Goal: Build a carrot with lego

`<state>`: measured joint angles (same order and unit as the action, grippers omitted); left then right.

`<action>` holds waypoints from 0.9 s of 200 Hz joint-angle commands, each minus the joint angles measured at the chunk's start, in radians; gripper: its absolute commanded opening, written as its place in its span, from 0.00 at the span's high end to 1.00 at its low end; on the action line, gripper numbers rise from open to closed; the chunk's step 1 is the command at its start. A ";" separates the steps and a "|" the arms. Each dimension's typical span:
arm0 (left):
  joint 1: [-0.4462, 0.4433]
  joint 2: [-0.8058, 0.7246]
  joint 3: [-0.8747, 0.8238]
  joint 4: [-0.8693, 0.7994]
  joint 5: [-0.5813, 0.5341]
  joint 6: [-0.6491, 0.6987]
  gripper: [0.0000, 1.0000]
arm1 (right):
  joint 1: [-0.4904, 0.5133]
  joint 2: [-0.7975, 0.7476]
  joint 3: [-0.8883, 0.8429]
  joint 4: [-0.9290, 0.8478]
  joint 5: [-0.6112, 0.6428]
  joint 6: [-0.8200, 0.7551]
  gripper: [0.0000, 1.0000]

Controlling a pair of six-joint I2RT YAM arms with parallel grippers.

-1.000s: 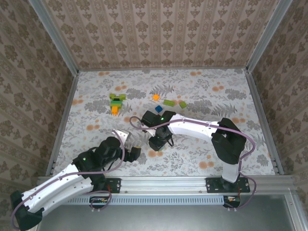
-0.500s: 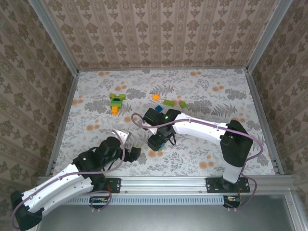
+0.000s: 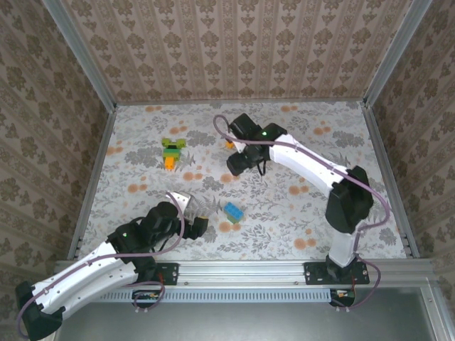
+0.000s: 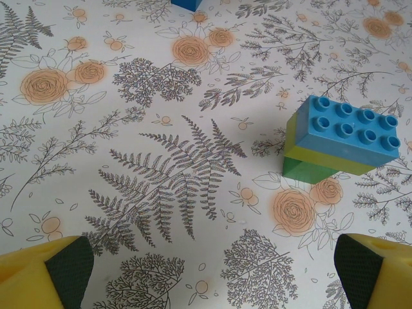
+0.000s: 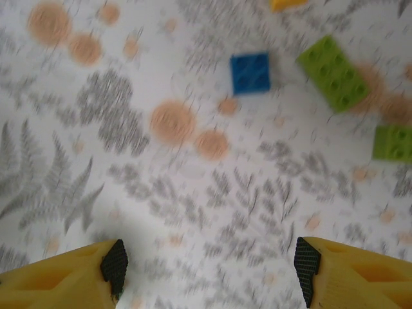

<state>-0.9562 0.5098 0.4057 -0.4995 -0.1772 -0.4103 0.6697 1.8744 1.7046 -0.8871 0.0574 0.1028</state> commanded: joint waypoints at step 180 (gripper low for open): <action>-0.011 0.027 -0.004 0.028 -0.011 0.018 0.01 | -0.318 0.336 0.178 0.033 0.013 -0.090 0.30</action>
<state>-0.9619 0.5259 0.4057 -0.4843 -0.1772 -0.4084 0.3794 2.3157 1.9877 -0.8963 0.0723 -0.0158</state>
